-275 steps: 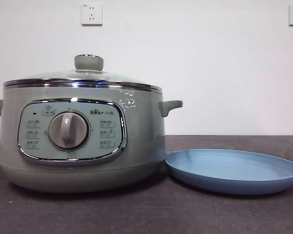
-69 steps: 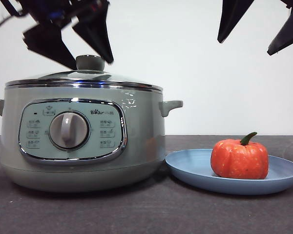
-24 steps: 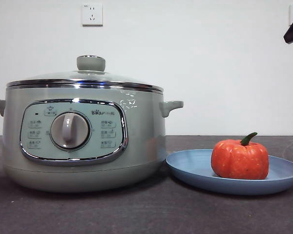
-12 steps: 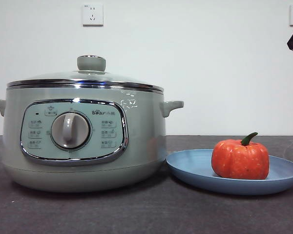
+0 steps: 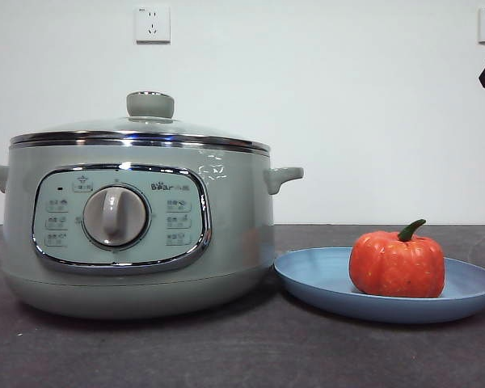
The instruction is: Take the pumpkin out from the steamer,put the pumpkin in the blue plate,close the lid
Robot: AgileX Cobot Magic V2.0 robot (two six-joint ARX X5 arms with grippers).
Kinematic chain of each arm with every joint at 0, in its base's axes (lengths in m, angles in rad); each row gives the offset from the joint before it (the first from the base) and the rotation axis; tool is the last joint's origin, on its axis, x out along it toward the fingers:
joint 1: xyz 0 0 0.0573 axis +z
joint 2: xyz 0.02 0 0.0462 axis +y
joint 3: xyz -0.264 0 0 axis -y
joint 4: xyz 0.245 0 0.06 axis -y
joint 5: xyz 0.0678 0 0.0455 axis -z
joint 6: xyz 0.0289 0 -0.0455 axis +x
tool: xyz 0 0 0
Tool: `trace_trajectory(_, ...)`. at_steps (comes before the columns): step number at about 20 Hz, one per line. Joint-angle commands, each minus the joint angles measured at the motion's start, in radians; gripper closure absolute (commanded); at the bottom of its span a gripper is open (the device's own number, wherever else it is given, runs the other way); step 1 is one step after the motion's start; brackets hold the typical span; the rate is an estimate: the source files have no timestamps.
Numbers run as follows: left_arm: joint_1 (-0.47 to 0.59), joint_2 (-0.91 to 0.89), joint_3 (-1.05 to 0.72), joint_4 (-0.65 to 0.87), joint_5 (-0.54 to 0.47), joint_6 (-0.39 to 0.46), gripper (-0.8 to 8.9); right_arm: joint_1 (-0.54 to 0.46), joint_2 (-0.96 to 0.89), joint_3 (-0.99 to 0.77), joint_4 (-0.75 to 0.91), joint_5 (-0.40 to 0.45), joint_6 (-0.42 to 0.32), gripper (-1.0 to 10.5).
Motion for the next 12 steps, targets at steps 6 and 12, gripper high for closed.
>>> trace_trajectory(6, 0.005, -0.004, -0.018, 0.007, 0.002, -0.024, 8.17, 0.000, 0.000, -0.005, 0.000, 0.003, -0.004, 9.5)
trace_trajectory(12, 0.005, -0.004, -0.018, 0.007, 0.002, -0.024, 8.17, 0.000, 0.000, -0.005, 0.000, 0.003, -0.004, 9.5)
